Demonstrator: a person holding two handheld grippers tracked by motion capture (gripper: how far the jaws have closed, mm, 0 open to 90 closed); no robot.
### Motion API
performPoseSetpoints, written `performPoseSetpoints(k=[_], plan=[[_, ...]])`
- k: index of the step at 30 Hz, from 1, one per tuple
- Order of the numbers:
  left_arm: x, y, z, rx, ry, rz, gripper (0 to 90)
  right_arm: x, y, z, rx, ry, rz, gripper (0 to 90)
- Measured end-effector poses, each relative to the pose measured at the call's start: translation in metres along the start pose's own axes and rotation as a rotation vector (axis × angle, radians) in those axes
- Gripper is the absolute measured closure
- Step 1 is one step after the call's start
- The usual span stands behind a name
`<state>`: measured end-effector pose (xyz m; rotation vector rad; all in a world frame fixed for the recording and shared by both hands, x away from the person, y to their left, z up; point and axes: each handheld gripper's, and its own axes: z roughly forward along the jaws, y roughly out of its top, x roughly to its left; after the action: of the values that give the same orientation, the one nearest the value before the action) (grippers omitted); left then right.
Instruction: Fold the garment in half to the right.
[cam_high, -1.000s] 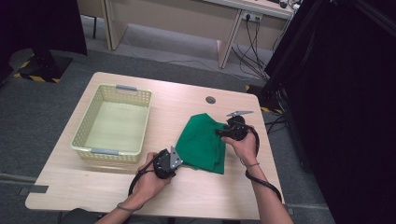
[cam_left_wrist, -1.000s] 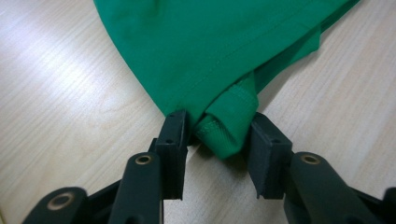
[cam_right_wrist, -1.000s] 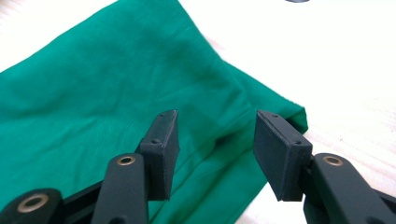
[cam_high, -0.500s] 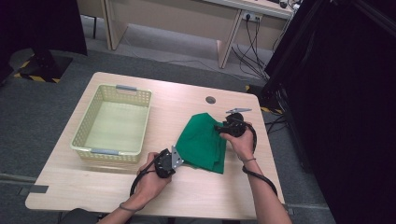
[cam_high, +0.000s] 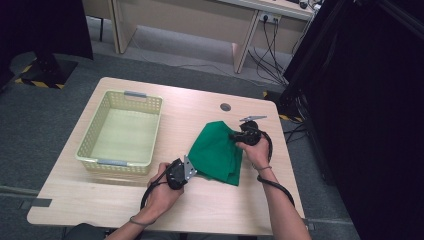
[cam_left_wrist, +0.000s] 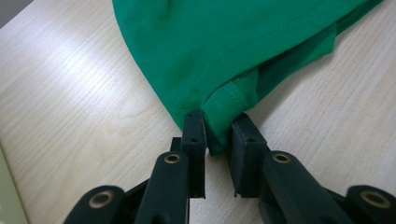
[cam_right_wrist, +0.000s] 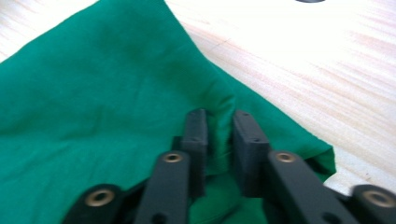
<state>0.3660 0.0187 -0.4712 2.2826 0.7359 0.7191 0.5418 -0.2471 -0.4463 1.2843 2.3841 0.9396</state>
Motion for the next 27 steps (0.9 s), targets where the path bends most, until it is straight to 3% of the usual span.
performPoseSetpoints(k=[2,10,13,18,20,22,27], plan=[[0.0,-0.001,0.0,-0.006,-0.005,-0.005,78.7,0.001,0.0,-0.001,-0.002,0.008,0.012,83.9],[0.003,0.002,-0.007,-0.025,-0.047,-0.032,73.4,0.002,0.0,-0.003,-0.003,0.005,0.017,83.7],[0.004,0.002,-0.008,-0.024,-0.087,-0.07,65.1,0.003,0.0,-0.003,-0.001,0.005,0.016,83.0],[0.008,0.0,-0.01,-0.025,-0.092,-0.109,56.2,0.003,0.001,-0.004,0.0,0.005,0.018,83.1],[0.01,-0.001,-0.011,-0.039,-0.108,-0.142,53.5,0.002,0.001,-0.004,-0.001,0.004,0.021,82.9],[0.013,-0.001,-0.011,-0.049,-0.109,-0.171,52.4,0.002,0.001,-0.004,0.001,0.005,0.022,83.0],[0.02,0.0,-0.002,-0.036,-0.124,-0.186,54.7,0.003,0.002,-0.003,0.003,0.007,0.028,84.4]])
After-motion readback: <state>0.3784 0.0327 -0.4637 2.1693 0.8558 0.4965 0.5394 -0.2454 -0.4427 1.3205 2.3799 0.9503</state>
